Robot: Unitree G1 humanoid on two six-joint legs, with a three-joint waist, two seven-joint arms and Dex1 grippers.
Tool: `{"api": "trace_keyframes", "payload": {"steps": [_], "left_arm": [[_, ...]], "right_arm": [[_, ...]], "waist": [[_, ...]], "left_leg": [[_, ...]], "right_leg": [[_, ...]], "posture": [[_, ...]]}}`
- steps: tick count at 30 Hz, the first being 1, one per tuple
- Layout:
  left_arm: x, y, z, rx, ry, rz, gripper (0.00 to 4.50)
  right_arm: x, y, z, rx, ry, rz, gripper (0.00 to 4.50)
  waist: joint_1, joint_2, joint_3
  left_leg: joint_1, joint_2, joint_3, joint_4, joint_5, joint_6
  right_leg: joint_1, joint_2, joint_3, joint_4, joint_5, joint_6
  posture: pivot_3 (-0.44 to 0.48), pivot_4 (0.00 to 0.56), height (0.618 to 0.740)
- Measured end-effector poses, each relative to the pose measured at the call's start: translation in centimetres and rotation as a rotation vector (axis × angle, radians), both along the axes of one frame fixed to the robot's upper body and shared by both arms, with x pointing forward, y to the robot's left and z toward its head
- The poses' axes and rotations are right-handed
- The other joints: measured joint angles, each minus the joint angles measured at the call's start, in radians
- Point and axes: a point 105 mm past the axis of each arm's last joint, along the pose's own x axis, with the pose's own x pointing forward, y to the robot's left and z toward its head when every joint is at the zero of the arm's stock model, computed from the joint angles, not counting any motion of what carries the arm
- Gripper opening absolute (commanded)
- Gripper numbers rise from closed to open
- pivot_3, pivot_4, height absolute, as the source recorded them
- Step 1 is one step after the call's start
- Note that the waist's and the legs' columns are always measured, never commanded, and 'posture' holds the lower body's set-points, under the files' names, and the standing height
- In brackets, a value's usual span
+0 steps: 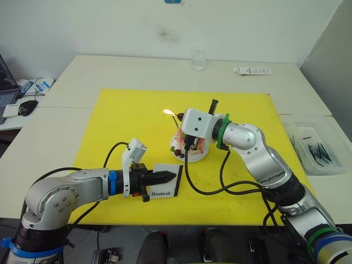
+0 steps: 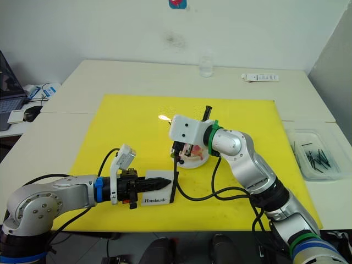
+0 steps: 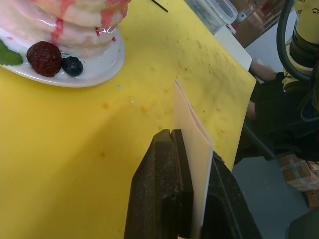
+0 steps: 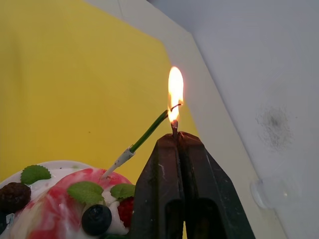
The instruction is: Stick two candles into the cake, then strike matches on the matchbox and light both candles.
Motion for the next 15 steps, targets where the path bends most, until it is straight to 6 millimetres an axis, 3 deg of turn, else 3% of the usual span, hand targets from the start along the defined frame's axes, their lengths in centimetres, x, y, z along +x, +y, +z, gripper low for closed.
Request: {"api": "trace_keyframes", "payload": {"steps": [6, 12, 15], "left_arm": [[0.1, 0.1, -0.1, 0.008, -0.001, 0.007, 0.00], [0.0, -0.1, -0.3, 0.004, -0.001, -0.002, 0.00], [-0.1, -0.2, -0.2, -0.004, 0.000, -0.014, 0.00]], "right_arm": [[0.1, 0.2, 1.3, 0.081, -0.018, -0.009, 0.03], [0.0, -0.7, 6.3, 0.239, -0.095, -0.037, 0.03], [-0.1, -2.6, 8.6, 0.307, -0.113, -0.086, 0.03]], "waist": [[0.000, 0.000, 0.000], [0.000, 0.000, 0.000], [0.002, 0.000, 0.000]], "left_leg": [[0.000, 0.000, 0.000, 0.000, 0.000, 0.000], [0.000, 0.000, 0.000, 0.000, 0.000, 0.000], [0.000, 0.000, 0.000, 0.000, 0.000, 0.000]], "right_leg": [[0.000, 0.000, 0.000, 0.000, 0.000, 0.000], [0.000, 0.000, 0.000, 0.000, 0.000, 0.000], [0.000, 0.000, 0.000, 0.000, 0.000, 0.000]], "posture": [[0.000, 0.150, 0.740], [0.000, 0.150, 0.740], [0.000, 0.150, 0.740]]}}
